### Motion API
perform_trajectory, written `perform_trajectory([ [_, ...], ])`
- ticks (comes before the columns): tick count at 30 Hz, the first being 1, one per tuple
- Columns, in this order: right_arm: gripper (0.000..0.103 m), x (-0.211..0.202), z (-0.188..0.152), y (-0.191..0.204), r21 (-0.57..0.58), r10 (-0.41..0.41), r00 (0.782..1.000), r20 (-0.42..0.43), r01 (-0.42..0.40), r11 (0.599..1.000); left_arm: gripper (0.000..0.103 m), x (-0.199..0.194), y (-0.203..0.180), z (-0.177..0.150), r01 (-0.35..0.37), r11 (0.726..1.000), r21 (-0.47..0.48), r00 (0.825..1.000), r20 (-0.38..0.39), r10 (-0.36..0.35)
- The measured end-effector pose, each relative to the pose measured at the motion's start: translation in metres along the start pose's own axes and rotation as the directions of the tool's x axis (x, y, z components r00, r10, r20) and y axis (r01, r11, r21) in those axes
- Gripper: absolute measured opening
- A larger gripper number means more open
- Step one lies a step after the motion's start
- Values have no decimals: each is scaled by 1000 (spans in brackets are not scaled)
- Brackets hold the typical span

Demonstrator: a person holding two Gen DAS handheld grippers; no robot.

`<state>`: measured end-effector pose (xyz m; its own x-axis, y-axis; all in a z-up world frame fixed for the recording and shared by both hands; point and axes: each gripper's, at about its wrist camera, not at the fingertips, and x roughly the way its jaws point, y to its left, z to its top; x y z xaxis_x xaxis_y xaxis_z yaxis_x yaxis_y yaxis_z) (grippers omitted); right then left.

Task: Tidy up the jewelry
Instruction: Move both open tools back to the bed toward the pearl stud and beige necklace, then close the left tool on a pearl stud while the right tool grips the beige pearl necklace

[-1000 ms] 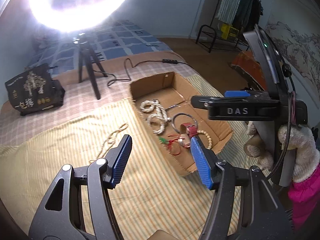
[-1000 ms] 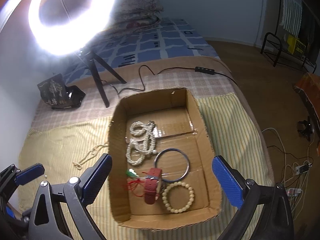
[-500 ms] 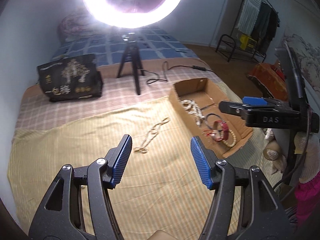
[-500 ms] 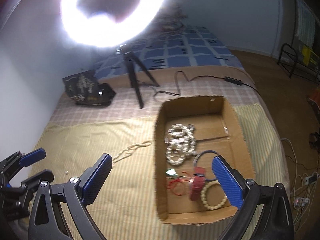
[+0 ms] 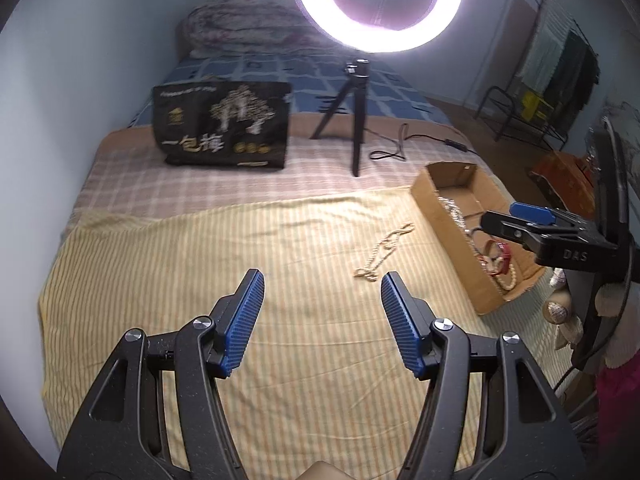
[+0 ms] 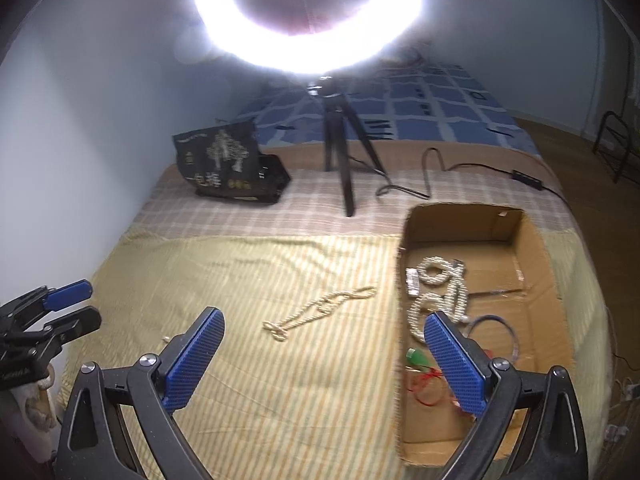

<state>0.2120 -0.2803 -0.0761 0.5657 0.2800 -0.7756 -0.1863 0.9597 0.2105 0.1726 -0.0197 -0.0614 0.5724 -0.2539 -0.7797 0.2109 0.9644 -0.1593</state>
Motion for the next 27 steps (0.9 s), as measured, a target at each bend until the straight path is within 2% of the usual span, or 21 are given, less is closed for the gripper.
perform_trajectory([
  [7, 101, 15, -3, 23, -81, 21, 999, -25, -23, 996, 63, 16, 33, -16, -44, 997, -56, 998, -54, 41],
  [13, 100, 41, -5, 36, -130, 18, 992, -124, -35, 991, 63, 37, 57, -38, -82, 994, -75, 990, -119, 73],
  [16, 96, 54, -7, 38, -125, 28, 985, -169, -49, 991, 62, 47, 66, -46, -84, 993, -81, 987, -146, 71],
  [19, 88, 68, -8, 37, -107, 45, 978, -206, -68, 992, 48, 57, 74, -53, -75, 993, -95, 982, -179, 57],
  [21, 80, 78, -10, 37, -88, 61, 970, -236, -84, 993, 45, 62, 75, -54, -64, 992, -105, 980, -195, 42],
  [24, 75, 95, -13, 39, -59, 89, 957, -278, -109, 992, 37, 74, 79, -57, -38, 992, -121, 974, -228, 10],
  [27, 64, 108, -16, 43, -59, 93, 946, -311, -117, 991, 36, 85, 79, -59, -33, 992, -118, 968, -253, 2],
])
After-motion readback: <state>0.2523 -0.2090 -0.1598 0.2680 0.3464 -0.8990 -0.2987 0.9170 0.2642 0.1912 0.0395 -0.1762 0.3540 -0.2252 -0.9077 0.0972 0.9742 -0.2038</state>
